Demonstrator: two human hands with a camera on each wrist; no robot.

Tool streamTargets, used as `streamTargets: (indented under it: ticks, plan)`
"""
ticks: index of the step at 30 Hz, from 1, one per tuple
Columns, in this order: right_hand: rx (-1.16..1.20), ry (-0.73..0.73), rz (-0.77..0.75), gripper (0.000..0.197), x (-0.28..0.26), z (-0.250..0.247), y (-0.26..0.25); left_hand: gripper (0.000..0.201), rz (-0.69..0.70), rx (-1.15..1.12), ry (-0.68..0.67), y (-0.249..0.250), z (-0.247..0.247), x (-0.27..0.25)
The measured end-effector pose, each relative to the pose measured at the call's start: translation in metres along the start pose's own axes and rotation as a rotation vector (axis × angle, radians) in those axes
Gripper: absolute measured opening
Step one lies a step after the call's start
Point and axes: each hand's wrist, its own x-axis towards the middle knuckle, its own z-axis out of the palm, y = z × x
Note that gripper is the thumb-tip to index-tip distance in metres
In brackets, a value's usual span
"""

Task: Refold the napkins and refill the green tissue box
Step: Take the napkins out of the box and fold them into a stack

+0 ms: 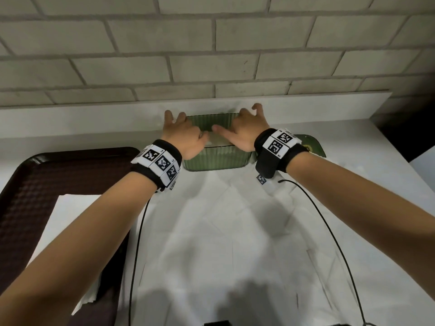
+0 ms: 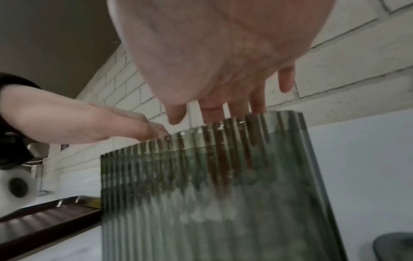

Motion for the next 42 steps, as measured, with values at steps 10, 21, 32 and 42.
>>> streamTargets:
  ticks: [10, 21, 32, 42]
  plan:
    - [0.109, 0.190, -0.046, 0.075, -0.028, -0.008, 0.005, 0.023, -0.037, -0.133, 0.306, 0.007, 0.006, -0.035]
    - [0.088, -0.191, -0.135, 0.028, -0.152, 0.013, 0.058, 0.093, 0.186, -0.127, -0.300, 0.034, 0.064, -0.173]
    - [0.054, -0.323, 0.074, 0.078, -0.209, 0.052, 0.123, 0.038, 0.193, -0.271, -0.355, 0.043, 0.051, -0.176]
    - [0.313, -0.378, 0.327, 0.112, -0.225, 0.059, 0.175, 0.019, 0.187, -1.121, -0.119, 0.046, 0.020, -0.171]
